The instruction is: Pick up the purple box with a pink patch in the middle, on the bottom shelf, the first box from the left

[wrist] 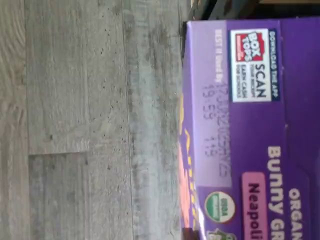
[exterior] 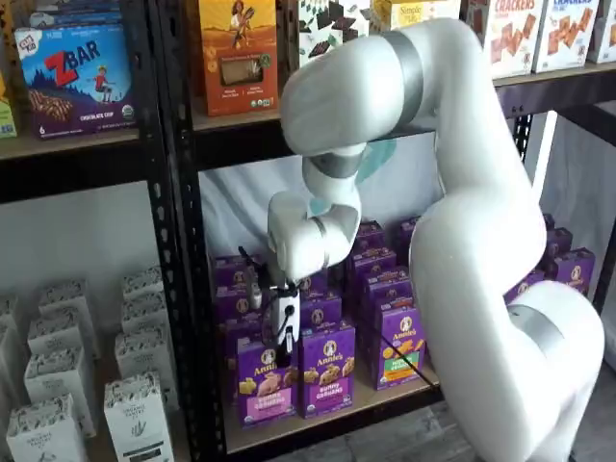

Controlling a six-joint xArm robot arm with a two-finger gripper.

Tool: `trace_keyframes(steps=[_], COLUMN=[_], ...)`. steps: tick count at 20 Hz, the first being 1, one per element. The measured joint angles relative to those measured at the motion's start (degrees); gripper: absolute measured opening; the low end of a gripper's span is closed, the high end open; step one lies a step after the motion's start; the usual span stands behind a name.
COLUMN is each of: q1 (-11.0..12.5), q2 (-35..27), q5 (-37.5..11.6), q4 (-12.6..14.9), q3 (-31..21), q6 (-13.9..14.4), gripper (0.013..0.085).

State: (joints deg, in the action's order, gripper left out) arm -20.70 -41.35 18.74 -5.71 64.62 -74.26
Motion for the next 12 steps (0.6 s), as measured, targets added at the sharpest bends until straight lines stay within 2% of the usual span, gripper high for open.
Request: trace_keyframes(steps=[7, 12], q1=[0.7, 0.8], q2=[8.5, 12.3], q5=[2.9, 6.1], q4=[1.9, 2.9], q3=[-6.8, -9.3], q6=[1.1, 2.0], gripper=[0.029, 0.029])
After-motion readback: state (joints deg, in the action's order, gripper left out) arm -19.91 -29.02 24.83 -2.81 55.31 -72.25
